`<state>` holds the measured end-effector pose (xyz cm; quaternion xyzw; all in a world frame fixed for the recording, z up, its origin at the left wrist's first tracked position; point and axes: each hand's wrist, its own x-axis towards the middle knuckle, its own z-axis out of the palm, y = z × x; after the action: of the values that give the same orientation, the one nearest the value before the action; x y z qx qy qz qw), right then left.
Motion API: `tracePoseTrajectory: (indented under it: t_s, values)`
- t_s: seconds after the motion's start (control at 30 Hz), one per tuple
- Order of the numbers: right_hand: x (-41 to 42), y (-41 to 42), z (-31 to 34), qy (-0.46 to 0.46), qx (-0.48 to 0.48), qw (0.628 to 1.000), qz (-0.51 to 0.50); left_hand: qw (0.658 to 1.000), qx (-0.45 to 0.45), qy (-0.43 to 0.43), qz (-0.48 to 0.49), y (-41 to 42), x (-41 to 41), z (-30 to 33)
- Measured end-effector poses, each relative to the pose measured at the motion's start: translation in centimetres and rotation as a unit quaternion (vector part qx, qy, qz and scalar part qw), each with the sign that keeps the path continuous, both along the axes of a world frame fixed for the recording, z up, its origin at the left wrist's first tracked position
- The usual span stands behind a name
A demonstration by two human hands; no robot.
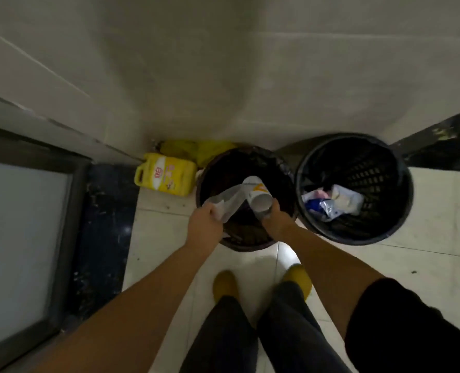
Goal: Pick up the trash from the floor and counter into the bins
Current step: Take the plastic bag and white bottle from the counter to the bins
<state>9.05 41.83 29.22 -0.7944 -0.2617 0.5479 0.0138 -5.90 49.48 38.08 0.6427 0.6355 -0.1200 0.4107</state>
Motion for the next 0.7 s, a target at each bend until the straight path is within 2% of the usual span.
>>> tracePoseTrajectory:
  t_s: [0.07,0.17,0.3,0.4,0.57,0.7]
  values:
    - [-0.2,0.3,-4.5,-0.005,-0.019,0.997,0.081,1.0,0.021,-0.012,0.003,-0.2,0.6,-3.0]
    - [-0.9,0.4,-8.8,-0.023,-0.015,0.99,0.141,0.999,0.045,-0.024,0.016,-0.3,1.0,-5.8]
    - [-1.3,0.8,-9.1,-0.061,-0.047,0.972,0.224,0.999,0.034,-0.024,0.021,-0.2,1.2,-6.9]
    - [-1.2,0.7,-6.9,-0.057,-0.03,0.971,0.232,0.999,0.026,-0.018,0.006,-0.4,1.9,-5.9]
    - [2.7,-3.1,-1.9,-0.095,0.116,0.972,0.179,0.998,0.033,-0.034,-0.044,-1.8,7.7,-3.0]
    - [8.6,-9.2,-1.4,-0.171,0.108,0.968,0.145,0.984,0.045,-0.091,-0.15,-4.4,16.0,-2.5]
